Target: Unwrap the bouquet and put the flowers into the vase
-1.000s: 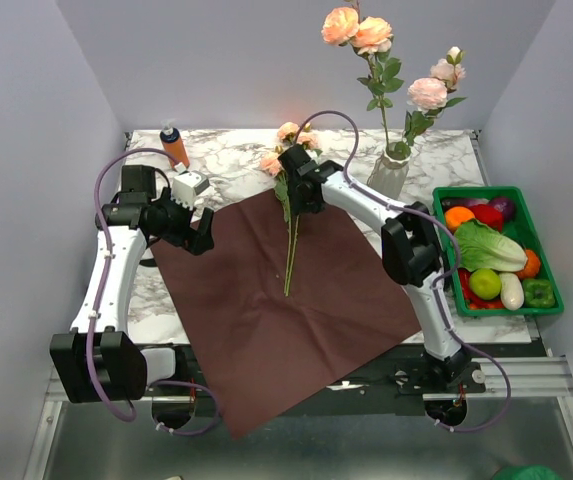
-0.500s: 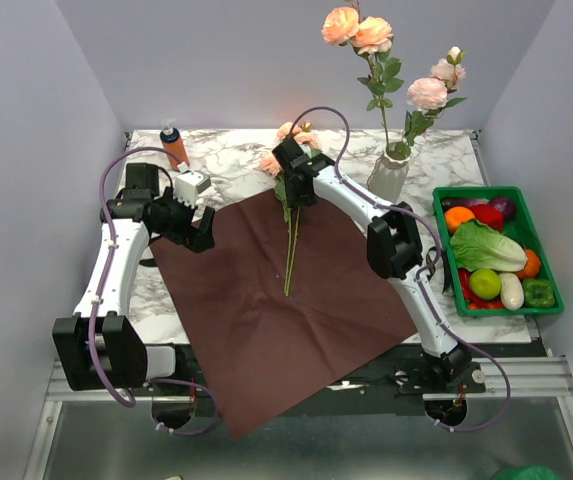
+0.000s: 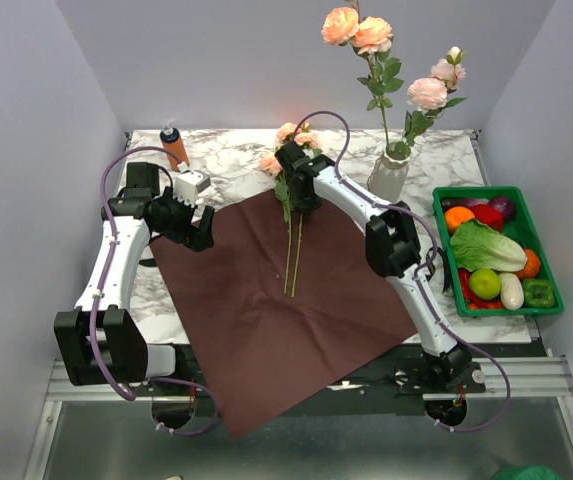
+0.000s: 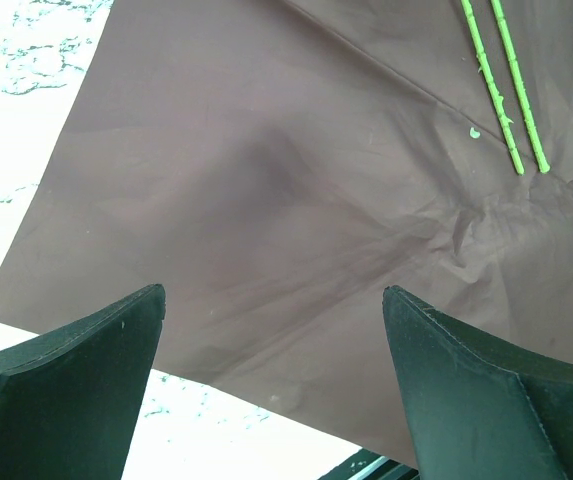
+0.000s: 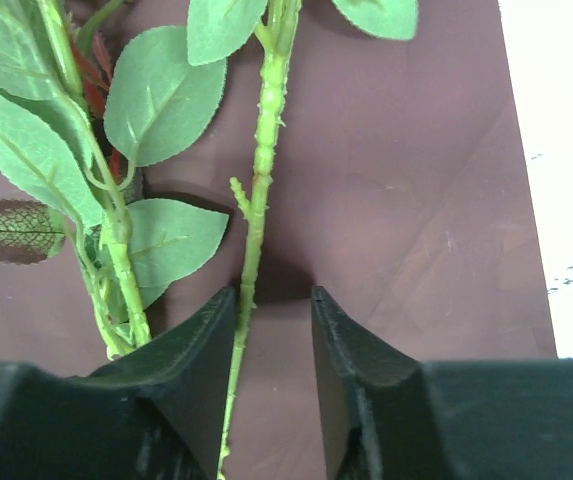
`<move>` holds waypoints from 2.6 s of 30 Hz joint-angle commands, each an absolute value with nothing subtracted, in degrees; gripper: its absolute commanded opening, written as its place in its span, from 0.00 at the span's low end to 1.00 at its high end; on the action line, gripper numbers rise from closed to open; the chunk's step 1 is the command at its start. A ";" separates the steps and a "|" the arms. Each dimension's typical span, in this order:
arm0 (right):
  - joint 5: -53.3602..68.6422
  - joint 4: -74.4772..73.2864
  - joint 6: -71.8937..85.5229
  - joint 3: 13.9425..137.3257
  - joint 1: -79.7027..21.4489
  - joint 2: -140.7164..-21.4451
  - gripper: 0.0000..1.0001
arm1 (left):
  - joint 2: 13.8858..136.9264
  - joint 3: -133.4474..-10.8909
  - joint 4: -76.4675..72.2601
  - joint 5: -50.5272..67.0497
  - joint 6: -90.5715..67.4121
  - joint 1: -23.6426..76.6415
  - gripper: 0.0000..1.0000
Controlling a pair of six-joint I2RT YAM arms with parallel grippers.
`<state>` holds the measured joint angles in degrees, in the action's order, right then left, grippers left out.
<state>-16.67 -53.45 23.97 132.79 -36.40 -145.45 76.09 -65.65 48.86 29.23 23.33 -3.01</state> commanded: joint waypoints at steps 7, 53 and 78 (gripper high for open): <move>-15.65 -57.04 24.78 131.92 -38.23 -145.37 0.42 | 74.53 -65.48 48.34 30.15 23.64 -3.43 0.99; -21.60 7.13 -11.58 100.66 -41.40 -73.15 0.01 | 68.55 -68.64 54.14 30.85 23.47 -3.52 0.99; -30.33 72.42 -41.33 81.47 -32.62 -81.29 0.01 | 72.50 -69.87 51.33 29.09 23.91 -3.52 0.99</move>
<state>-32.01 66.81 -42.70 78.61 -35.86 -78.26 71.35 -68.90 52.69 29.28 23.75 -3.05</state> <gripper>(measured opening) 0.014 0.988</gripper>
